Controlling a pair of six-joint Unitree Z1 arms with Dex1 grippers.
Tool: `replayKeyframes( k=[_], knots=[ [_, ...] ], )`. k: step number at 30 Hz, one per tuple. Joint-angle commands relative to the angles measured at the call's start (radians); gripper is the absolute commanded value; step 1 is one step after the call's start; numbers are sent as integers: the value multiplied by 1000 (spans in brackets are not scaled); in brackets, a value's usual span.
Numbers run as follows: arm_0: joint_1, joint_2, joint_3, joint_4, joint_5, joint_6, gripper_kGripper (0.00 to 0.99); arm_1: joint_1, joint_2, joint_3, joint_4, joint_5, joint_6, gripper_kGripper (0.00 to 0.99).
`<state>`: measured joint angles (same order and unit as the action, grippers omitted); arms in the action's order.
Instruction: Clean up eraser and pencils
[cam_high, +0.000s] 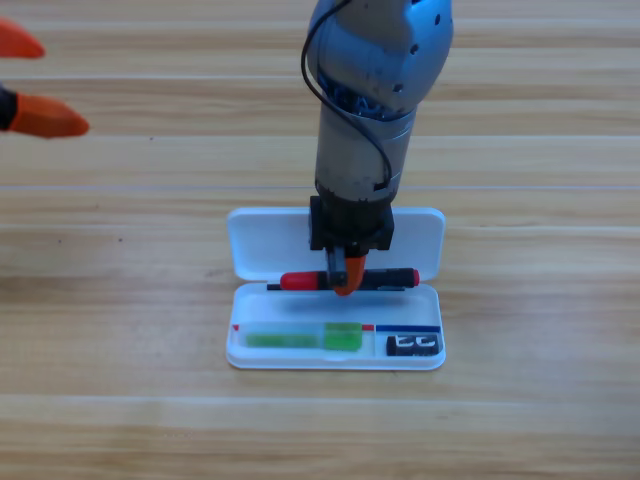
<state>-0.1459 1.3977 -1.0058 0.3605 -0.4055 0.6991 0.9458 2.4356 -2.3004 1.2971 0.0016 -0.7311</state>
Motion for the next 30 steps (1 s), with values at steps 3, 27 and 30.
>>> replayKeyframes(
  k=[3,27,30],
  knots=[
    [14,50,53,-35,-13,19,988,13,68,-5,19,-11,5,0],
    [14,86,19,-69,-26,-1,988,19,-156,88,82,48,45,649],
    [14,106,-5,-69,-30,-10,986,19,-328,180,82,118,45,776]
  ],
)
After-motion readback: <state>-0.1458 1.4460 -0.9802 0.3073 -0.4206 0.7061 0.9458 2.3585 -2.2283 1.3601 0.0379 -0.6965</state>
